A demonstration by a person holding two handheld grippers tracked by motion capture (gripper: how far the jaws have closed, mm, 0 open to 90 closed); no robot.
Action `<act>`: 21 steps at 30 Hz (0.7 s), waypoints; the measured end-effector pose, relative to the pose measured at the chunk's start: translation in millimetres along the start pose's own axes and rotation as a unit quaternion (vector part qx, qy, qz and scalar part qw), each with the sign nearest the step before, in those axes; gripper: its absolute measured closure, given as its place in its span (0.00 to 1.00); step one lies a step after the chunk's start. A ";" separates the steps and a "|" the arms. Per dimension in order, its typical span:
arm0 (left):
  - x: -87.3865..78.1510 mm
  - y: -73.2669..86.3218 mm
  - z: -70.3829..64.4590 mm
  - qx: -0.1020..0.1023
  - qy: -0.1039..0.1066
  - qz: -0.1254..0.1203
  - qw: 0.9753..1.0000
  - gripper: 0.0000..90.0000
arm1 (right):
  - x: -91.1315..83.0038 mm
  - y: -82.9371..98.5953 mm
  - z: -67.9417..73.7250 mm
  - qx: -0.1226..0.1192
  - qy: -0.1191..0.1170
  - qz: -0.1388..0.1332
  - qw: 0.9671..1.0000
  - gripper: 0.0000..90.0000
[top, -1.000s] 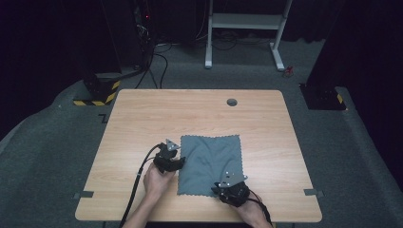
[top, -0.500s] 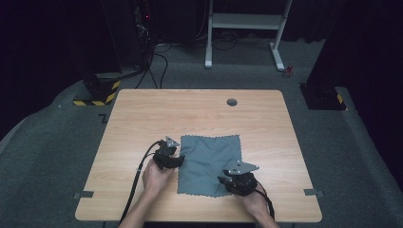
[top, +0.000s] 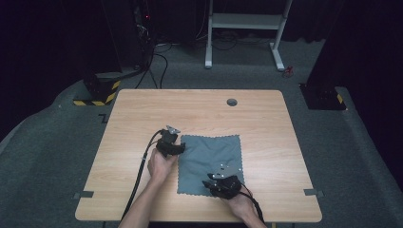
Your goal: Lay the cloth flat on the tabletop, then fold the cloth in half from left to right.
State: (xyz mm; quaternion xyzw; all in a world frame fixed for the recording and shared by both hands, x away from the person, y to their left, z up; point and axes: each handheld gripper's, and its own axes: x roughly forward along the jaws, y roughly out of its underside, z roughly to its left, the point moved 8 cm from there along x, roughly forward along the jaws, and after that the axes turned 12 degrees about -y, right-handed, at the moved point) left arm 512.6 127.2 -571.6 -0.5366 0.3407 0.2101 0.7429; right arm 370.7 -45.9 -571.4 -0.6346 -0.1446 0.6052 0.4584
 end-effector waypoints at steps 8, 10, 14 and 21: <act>2.8 -5.9 2.1 -0.023 0.027 -0.006 0.999 0.52 | 5.0 -5.3 16.2 -0.013 -0.020 -0.011 1.000 0.66; 1.4 -8.2 -0.3 -0.025 0.040 -0.012 0.999 0.51 | 8.1 -7.2 19.2 -0.019 -0.025 -0.012 0.999 0.66; 4.9 -12.0 -1.5 -0.035 0.054 -0.026 0.998 0.50 | 16.9 -11.0 26.8 -0.024 -0.030 -0.010 0.999 0.66; 13.5 -14.7 0.2 -0.031 0.066 -0.017 0.997 0.50 | 33.9 -19.4 41.4 -0.035 -0.043 -0.004 0.998 0.65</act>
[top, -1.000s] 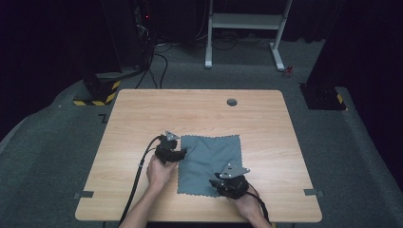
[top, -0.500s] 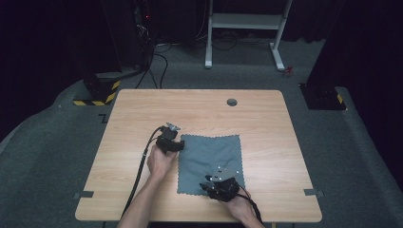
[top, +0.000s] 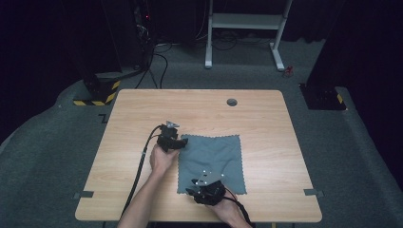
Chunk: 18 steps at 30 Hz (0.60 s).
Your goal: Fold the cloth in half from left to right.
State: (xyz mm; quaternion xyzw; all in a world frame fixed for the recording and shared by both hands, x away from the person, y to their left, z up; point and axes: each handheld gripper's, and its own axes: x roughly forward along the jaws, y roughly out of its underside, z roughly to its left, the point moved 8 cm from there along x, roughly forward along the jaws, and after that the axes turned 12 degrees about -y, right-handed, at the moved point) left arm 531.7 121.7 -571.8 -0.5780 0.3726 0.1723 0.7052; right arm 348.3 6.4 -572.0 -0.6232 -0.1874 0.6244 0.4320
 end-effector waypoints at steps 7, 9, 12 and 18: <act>6.3 -5.8 4.3 0.006 -0.014 0.004 1.000 0.52 | 14.4 -7.1 11.8 -0.013 -0.006 0.007 1.000 0.65; 7.1 -6.4 4.0 0.016 -0.022 0.004 1.000 0.53 | 16.9 -7.8 14.2 -0.015 -0.006 0.011 1.000 0.65; 8.2 -6.9 3.5 0.019 -0.028 0.000 0.999 0.55 | 20.6 -9.0 16.1 -0.024 -0.003 0.014 1.000 0.64; 9.1 -7.3 2.5 0.026 -0.032 -0.005 0.999 0.57 | 26.2 -11.2 18.7 -0.034 0.000 0.021 0.999 0.66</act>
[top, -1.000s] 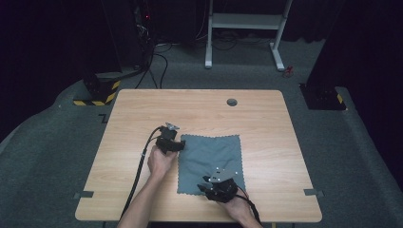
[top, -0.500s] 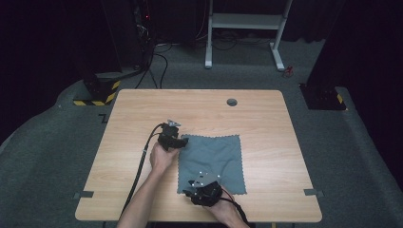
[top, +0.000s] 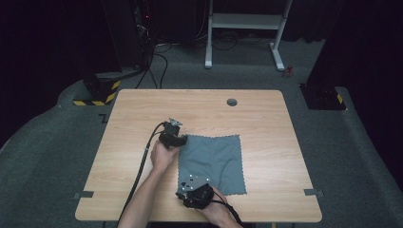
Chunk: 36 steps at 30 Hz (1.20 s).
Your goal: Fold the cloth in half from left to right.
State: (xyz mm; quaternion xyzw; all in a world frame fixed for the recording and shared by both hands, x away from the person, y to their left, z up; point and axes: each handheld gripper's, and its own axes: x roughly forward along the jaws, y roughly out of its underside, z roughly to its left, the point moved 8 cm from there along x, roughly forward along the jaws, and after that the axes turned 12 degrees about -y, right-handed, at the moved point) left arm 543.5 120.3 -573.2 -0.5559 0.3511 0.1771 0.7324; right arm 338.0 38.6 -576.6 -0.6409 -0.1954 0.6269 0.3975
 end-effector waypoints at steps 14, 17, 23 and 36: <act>1.5 -2.7 -2.9 0.011 0.007 -0.009 1.000 0.69 | 2.9 -0.6 1.5 -0.008 0.014 0.020 1.000 0.89; 1.1 -3.0 -3.6 0.014 0.012 -0.007 1.000 0.76 | 2.9 -0.7 1.8 -0.009 0.019 0.023 1.000 0.96; 0.9 -3.6 -6.2 0.016 0.025 -0.007 1.000 0.95 | 2.4 -0.4 1.4 -0.001 0.022 0.025 0.999 1.00; -3.0 -7.9 0.6 -0.012 0.052 -0.007 0.999 1.00 | -5.6 -4.7 2.1 0.006 0.014 0.003 1.000 1.00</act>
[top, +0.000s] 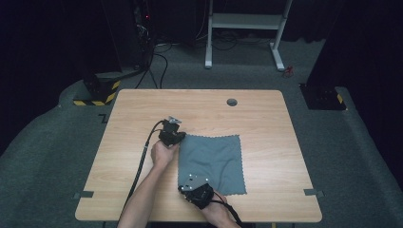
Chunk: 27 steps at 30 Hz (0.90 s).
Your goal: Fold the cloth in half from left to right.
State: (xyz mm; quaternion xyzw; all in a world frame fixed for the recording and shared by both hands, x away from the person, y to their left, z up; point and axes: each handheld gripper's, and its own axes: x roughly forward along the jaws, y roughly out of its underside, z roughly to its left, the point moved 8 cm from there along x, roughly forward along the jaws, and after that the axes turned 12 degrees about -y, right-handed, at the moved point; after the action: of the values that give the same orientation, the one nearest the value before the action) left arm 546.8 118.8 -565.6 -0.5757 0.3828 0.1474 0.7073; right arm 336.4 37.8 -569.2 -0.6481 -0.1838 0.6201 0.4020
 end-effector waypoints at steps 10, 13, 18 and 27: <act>-9.6 -12.4 -0.6 0.003 0.013 -0.011 1.000 1.00 | -4.5 -6.6 0.6 0.000 -0.003 -0.009 1.000 1.00; -11.2 -13.2 2.3 0.001 0.014 -0.013 1.000 1.00 | -5.3 -9.5 0.6 0.000 -0.005 -0.009 1.000 1.00; -14.9 -13.4 6.4 -0.001 0.015 -0.011 1.000 1.00 | -3.6 -13.4 1.9 -0.002 -0.010 -0.007 1.000 1.00; -26.9 -11.9 22.2 -0.008 0.007 -0.013 1.000 1.00 | -0.2 -27.2 5.5 -0.002 -0.027 -0.015 1.000 1.00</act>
State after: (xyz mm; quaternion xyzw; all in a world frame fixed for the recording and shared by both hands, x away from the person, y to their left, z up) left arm 544.9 142.1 -537.1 -0.5875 0.3785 0.1374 0.7019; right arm 338.3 55.9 -548.2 -0.6289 -0.2058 0.6312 0.4046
